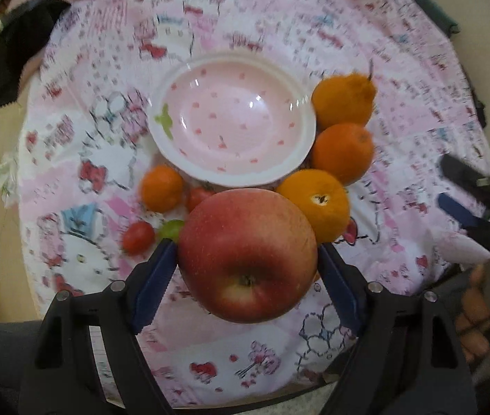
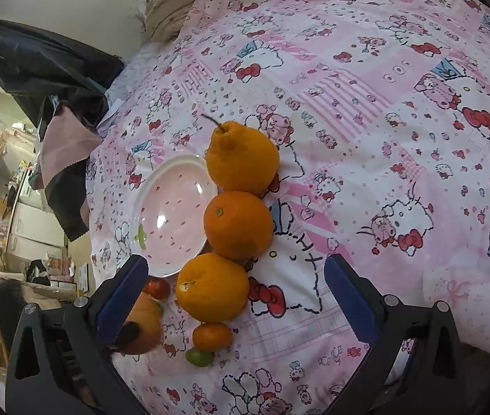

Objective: Organize fruits
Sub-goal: 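Grasp the red apple with the left gripper and lift it, then lift the large orange with the right gripper while the left gripper carries the apple over the plate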

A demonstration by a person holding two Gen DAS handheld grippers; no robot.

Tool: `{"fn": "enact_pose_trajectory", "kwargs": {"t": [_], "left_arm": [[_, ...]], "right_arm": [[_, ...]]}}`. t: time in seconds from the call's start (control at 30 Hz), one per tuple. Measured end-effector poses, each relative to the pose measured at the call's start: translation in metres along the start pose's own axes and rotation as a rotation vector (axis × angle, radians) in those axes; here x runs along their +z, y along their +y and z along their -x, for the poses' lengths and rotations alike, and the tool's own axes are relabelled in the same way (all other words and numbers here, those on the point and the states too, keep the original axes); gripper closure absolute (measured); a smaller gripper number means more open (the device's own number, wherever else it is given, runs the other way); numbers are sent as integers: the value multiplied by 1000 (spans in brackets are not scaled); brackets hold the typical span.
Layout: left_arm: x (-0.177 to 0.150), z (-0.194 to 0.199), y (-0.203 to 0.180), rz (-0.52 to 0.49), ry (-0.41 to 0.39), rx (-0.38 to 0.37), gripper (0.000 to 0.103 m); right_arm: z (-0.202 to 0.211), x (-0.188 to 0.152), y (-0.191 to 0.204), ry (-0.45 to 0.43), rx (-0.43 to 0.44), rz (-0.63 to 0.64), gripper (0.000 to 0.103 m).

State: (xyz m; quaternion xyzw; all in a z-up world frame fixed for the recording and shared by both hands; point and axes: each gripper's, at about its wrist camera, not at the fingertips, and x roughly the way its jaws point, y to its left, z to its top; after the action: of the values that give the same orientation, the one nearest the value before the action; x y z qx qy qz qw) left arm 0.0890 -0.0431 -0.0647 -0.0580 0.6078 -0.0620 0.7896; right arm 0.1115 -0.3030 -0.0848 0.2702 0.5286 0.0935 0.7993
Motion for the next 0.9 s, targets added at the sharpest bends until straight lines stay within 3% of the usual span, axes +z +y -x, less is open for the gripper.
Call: {"fn": "enact_pose_trajectory", "kwargs": {"t": [0.17,0.33,0.43,0.7,0.9], "left_arm": [[5,29,28,-17,-40,35,24],[4,24,58,1,-41,68,24],[3,15,70,41,-21,51,24],[-1,-2,75,62,-16,26,24],[-1,0,71,43,-35,22,24]], "right_arm": [[-19,-5,3,107,68,-30,0],[-55,-17,11,254,43,-58,2],[-78,-21,25,302,-22,-16,3],[-133,-44,75,357,-305,315,10],[-144,-45,78,368,-322,330,16]]}}
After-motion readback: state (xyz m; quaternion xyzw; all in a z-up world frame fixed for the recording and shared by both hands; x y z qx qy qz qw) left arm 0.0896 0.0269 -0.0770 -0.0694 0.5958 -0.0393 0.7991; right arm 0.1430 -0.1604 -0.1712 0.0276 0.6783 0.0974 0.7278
